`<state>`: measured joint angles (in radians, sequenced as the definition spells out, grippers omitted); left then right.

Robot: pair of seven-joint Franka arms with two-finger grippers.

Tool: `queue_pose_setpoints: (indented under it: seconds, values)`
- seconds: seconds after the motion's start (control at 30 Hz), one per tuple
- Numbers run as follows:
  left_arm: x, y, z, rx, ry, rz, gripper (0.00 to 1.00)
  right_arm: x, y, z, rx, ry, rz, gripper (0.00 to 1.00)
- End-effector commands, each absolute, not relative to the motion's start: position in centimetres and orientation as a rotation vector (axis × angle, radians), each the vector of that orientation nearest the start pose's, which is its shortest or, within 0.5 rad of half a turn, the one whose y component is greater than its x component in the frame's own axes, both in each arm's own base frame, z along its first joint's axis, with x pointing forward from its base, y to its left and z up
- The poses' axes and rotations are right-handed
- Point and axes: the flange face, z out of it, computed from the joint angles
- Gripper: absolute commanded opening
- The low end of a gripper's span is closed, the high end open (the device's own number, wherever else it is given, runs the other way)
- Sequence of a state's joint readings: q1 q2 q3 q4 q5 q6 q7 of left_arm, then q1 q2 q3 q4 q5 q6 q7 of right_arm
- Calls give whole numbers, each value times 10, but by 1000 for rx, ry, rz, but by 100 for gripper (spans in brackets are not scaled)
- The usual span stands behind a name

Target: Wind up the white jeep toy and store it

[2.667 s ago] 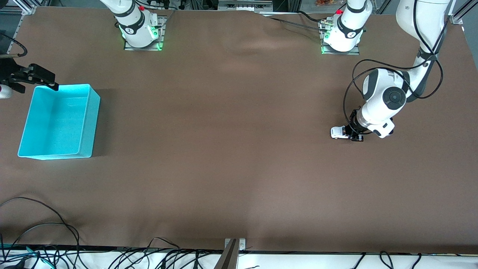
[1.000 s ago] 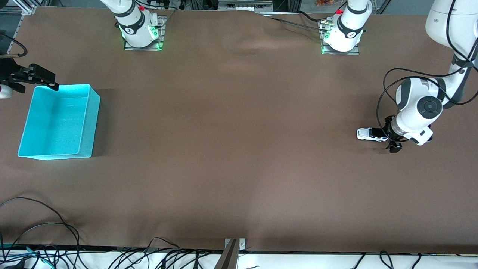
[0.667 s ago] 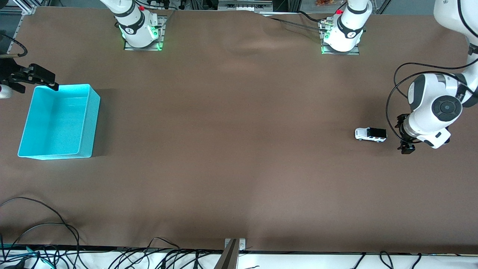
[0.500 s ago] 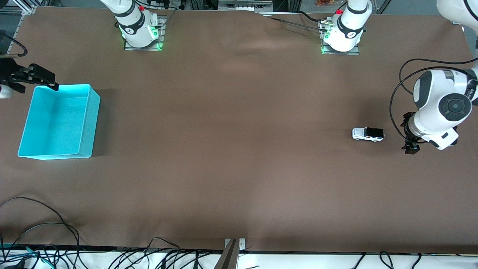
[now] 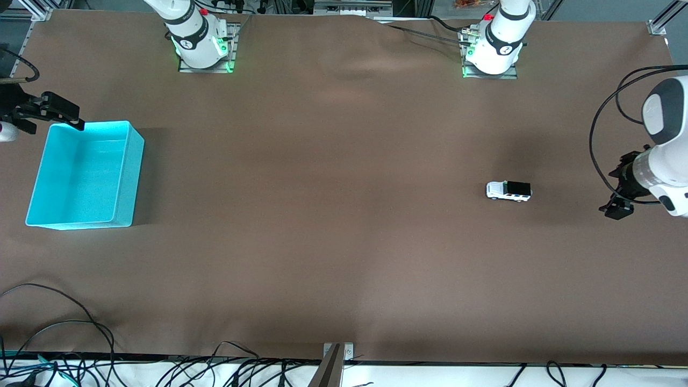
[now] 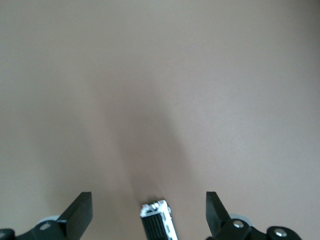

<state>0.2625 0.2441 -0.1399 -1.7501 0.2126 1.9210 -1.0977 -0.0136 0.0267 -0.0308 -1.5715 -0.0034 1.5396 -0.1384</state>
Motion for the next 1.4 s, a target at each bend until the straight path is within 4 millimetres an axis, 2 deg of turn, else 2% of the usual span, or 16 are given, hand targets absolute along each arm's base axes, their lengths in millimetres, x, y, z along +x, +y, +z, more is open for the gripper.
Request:
queue_pose_setpoints:
  seconds: [0.0,0.53,0.67,0.87,0.97,1.03,1.1,1.37]
  values:
    - [620,98,464,-2662,-1386,16,100,560,-25,613,-3143,-140,83,100]
    - [629,92,533,-3007,-674,5,100,560,-25,613,-3143,-142,83,100]
    - [630,88,541,-3067,-520,0,100,560,-24,613,-3143,-144,83,100]
    - [626,81,552,-3123,-387,37,100,560,-24,613,-3141,-144,83,100]
    - [621,81,565,-3139,-200,8,100,560,-23,614,-3141,-147,80,100]
    - [618,81,567,-3143,-91,6,100,560,-22,614,-3141,-147,83,100]
    - [615,81,572,-3141,-64,-3,100,560,-22,616,-3142,-149,73,100]
    - [611,81,570,-3143,-54,40,100,560,-22,618,-3140,-149,71,100]
